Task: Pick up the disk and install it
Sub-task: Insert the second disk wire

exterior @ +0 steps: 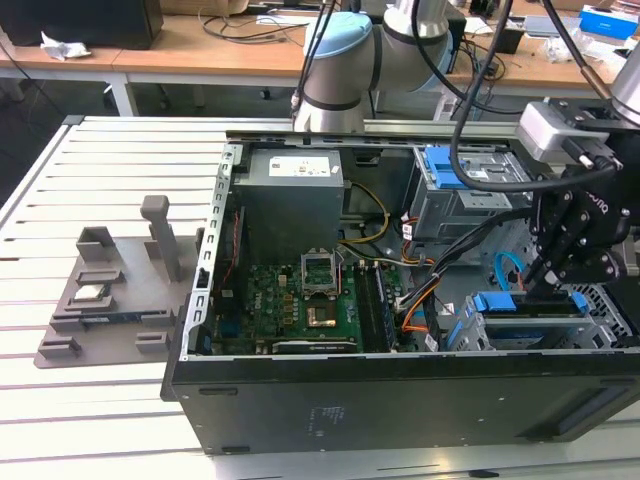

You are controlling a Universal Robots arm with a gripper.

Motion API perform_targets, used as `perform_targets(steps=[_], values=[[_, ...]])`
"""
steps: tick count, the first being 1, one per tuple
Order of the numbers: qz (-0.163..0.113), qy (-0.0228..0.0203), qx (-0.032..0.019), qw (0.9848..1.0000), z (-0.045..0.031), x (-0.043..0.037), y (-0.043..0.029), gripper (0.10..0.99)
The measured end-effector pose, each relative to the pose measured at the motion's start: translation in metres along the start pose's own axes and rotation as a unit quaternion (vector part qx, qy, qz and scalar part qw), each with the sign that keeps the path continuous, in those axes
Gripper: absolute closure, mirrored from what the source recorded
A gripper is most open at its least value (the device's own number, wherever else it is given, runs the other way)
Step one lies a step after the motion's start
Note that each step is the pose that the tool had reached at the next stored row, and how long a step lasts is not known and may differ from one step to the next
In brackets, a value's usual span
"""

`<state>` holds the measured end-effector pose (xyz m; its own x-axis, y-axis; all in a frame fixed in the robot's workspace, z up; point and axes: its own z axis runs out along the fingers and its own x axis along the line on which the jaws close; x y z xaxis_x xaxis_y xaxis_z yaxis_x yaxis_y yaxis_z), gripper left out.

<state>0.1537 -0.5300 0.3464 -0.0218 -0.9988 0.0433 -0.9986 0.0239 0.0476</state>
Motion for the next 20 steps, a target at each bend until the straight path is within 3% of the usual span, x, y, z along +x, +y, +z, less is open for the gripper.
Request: perform_targets(steps=[17,18,19,20], values=[[-0.003,-0.0012,0.0002,1.0,0.0095,0.0007,-0.0033,0.914],[-0.003,-0.0004,0.0001,1.0,0.0093,0.0006,-0.0033,0.851],[-0.003,0.0,0.0001,1.0,0.009,0.0006,-0.0033,0.851],[-0.003,0.0002,0.0001,1.0,0.0022,0.0001,-0.0029,0.851]])
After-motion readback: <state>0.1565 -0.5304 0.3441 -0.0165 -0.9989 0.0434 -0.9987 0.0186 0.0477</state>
